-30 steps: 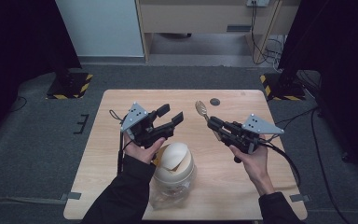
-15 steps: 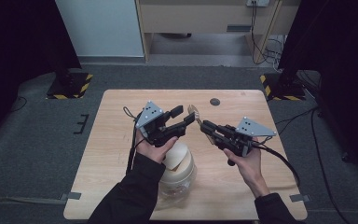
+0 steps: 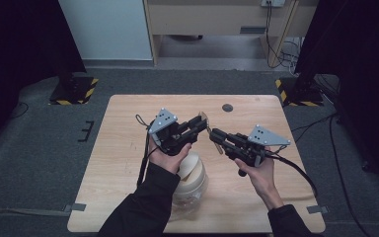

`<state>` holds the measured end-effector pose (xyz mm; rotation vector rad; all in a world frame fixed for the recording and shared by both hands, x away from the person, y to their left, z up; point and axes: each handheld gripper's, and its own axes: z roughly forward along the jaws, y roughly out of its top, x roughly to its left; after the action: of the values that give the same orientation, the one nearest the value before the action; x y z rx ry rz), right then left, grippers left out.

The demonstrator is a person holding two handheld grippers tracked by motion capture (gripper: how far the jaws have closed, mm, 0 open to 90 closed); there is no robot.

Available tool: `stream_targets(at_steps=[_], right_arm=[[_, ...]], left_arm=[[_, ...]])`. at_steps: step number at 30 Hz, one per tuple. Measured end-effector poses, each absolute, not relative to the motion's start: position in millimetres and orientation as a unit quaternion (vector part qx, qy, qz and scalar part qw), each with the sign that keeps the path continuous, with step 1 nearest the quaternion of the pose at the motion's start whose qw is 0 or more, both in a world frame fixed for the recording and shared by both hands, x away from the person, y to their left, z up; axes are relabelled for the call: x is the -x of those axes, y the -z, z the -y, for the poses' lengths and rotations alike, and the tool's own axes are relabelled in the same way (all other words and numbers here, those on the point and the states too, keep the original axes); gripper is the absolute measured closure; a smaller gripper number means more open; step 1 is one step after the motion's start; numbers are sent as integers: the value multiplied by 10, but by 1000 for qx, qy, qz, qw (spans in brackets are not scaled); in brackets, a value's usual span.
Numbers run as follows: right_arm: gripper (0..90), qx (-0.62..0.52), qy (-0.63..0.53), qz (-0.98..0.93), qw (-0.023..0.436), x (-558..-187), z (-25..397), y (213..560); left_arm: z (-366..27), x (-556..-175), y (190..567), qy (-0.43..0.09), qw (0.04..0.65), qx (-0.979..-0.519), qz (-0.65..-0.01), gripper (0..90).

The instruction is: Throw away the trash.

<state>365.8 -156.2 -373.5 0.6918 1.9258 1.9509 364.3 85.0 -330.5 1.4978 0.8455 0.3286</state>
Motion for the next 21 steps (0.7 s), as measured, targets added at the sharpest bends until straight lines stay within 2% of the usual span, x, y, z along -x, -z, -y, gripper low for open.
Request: stream_targets(at_steps=[2,3,6,14,21], right_arm=[[800,-240,-682,-673,157,-3660,1560,3737],[858,-239,-682,-673,157,-3661,1550,3745],[857,-238,-683,-672,157,-3655,1542,3753],[815,-244,-682,-670,160,-3671,1599,3720],[758,-280,-664,-669,182,-3739,1776,3740]], left_arm=[[-848,-3641,3304,-138,644,-654,-371,773],[-848,-3636,3303,-136,645,-655,-370,823],[-837,-3622,3307,-130,645,-660,-362,871],[-910,-3593,3252,-149,658,-649,-351,878],[-1042,-3536,3175,-170,672,-636,-338,878]])
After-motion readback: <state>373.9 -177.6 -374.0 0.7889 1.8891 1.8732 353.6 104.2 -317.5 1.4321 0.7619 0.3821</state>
